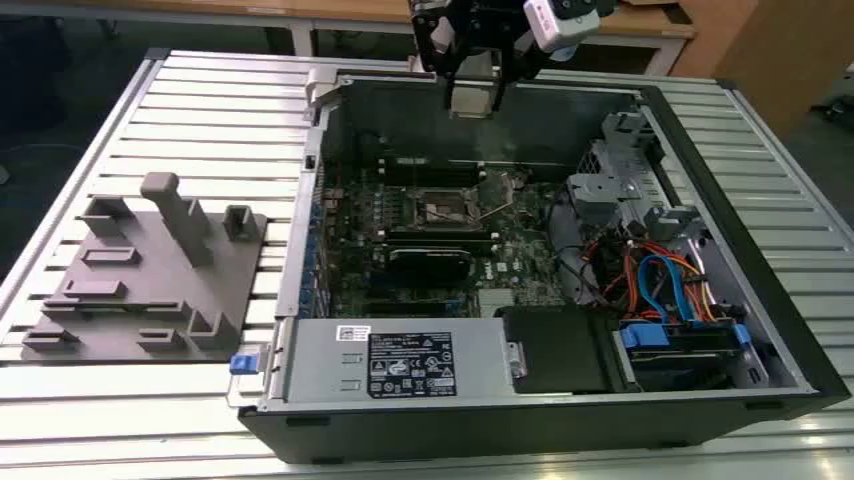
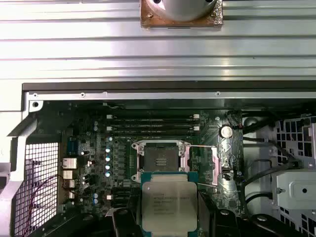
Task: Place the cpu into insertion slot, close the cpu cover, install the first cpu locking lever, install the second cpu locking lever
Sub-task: 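Place the cpu into insertion slot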
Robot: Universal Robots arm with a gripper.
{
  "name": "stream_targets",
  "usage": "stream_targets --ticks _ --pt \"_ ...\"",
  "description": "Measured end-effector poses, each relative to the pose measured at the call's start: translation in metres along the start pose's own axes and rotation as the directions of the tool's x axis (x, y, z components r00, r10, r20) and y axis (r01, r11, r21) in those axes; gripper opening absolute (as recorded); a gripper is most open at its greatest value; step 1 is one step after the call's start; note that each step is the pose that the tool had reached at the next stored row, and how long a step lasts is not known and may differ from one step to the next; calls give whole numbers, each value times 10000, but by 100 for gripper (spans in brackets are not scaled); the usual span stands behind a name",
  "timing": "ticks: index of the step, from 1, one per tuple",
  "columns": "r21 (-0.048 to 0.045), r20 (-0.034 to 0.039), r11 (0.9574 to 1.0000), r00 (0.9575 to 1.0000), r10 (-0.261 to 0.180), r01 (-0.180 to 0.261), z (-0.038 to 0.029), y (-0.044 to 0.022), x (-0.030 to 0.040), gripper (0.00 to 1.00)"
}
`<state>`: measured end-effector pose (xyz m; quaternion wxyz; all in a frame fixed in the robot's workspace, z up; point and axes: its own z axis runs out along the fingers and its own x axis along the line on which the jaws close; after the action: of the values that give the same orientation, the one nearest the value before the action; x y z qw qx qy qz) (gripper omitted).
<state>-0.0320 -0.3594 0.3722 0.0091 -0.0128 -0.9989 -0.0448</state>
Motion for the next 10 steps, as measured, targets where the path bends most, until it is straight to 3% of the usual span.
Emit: stream_targets --ticks 10 --pt "0 0 10000 10000 0 0 0 0 0 54"
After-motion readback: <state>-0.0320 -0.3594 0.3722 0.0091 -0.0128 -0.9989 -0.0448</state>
